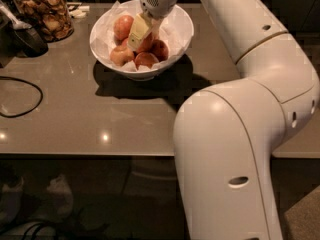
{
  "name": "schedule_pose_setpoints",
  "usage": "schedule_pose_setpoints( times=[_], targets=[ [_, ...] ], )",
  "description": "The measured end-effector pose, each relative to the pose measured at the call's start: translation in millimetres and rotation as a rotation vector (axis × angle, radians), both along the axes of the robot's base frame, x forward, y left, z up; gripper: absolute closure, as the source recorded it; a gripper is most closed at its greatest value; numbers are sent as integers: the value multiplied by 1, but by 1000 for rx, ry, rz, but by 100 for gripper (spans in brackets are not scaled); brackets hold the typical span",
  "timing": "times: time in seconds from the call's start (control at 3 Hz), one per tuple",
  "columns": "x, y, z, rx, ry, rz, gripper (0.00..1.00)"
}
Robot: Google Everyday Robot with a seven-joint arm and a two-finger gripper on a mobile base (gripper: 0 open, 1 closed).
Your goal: Pick apple from white bowl
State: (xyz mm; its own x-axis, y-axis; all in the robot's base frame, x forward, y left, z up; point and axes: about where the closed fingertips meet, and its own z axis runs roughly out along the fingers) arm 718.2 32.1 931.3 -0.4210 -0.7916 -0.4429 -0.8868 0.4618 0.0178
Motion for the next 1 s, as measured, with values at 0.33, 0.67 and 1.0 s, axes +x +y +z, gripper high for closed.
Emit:
schedule_pose_setpoints(
  times=[0.33,0.67,1.0],
  targets=[
    [1,5,-4,-6,10,8,30],
    [4,10,-8,-9,16,14,31],
    [5,11,-7,-9,16,15,31]
  ],
)
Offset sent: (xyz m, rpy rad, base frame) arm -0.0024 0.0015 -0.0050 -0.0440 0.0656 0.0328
